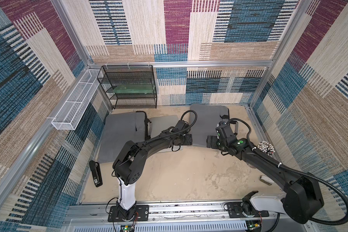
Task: Open the zippered laptop bag and take out the laptop
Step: Adjust the zippered laptop bag at the center of the board.
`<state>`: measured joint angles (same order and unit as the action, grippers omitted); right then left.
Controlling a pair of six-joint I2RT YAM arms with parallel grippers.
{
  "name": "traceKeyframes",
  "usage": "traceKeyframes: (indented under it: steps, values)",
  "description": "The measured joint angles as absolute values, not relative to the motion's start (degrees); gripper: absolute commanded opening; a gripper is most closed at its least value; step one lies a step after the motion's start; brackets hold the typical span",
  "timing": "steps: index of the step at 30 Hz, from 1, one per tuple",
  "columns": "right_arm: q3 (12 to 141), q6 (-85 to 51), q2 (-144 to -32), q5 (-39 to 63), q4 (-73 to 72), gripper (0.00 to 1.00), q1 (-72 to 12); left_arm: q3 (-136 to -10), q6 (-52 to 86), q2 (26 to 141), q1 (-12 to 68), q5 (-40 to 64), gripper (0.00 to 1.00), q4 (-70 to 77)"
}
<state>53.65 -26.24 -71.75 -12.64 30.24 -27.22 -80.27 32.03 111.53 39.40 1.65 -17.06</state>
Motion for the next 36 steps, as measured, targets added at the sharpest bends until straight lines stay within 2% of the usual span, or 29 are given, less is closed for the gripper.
traceKeyframes:
  steps: [3,8,14,20,30,31,36]
  values:
    - [53.1,-25.5,-67.7,-13.4,29.3,0.95,-24.4,-83.9,29.8,114.8,39.4,0.4,0.71,-18.9]
    - [50.8,-23.5,-63.4,-6.8,26.3,0.95,-16.3,-88.0,27.5,119.0,39.4,0.0,0.71,-20.9]
    - [50.5,-20.5,-61.8,-2.2,22.8,0.95,-15.4,-89.1,26.6,121.6,39.4,0.4,0.68,-21.5]
    - [47.7,-20.1,-59.6,-1.2,17.7,0.95,-16.1,-89.4,26.6,122.5,39.4,2.5,0.48,-20.5]
    - [47.7,-21.6,-63.1,4.0,13.6,0.95,-13.8,-86.6,27.0,121.3,39.4,3.4,0.03,-16.6]
    - [48.3,-21.9,-64.1,4.0,13.8,0.95,-13.8,-86.2,27.0,121.0,39.4,3.5,0.0,-16.1]
    - [48.6,-23.1,-69.4,6.0,14.4,0.95,-13.6,-84.4,27.1,119.2,39.4,4.2,0.0,-16.2]
